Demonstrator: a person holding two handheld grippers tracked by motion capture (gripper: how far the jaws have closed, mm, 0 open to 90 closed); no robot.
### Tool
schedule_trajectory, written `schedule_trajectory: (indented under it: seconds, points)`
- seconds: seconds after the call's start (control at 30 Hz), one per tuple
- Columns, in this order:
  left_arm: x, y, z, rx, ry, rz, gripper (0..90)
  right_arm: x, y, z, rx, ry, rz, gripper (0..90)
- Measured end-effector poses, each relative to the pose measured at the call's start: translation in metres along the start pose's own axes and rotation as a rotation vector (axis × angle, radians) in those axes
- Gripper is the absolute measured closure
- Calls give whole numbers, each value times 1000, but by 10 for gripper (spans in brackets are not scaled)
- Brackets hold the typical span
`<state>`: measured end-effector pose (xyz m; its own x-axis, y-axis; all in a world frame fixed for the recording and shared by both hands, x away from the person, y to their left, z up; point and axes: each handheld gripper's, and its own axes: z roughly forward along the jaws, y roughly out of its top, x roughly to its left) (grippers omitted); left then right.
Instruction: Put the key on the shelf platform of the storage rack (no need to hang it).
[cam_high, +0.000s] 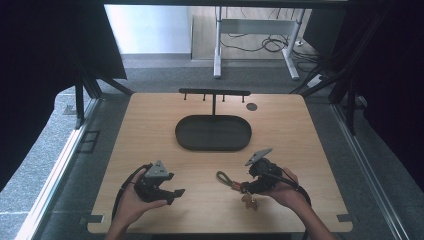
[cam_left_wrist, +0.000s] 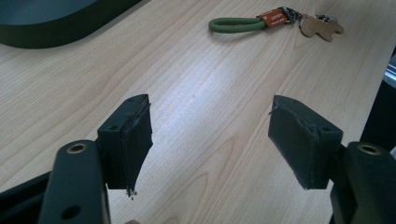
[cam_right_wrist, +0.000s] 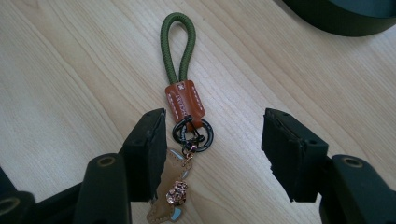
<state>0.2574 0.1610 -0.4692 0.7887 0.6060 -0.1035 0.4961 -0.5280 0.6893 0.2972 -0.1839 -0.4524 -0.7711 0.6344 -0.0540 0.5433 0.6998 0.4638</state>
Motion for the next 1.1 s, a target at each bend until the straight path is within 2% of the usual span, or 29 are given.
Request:
schedule_trajectory:
  seconds: [0.4,0.67,1.1]
  points:
    - [-1,0,2,5,-5,4,309,4,4,11,24,9,-8,409]
    - [-1,0,4,12,-9,6,309,5,6,24,51,17,-17,412]
    - [-1,0,6,27,-12,9,307,8,8,46,109,40,-61,465]
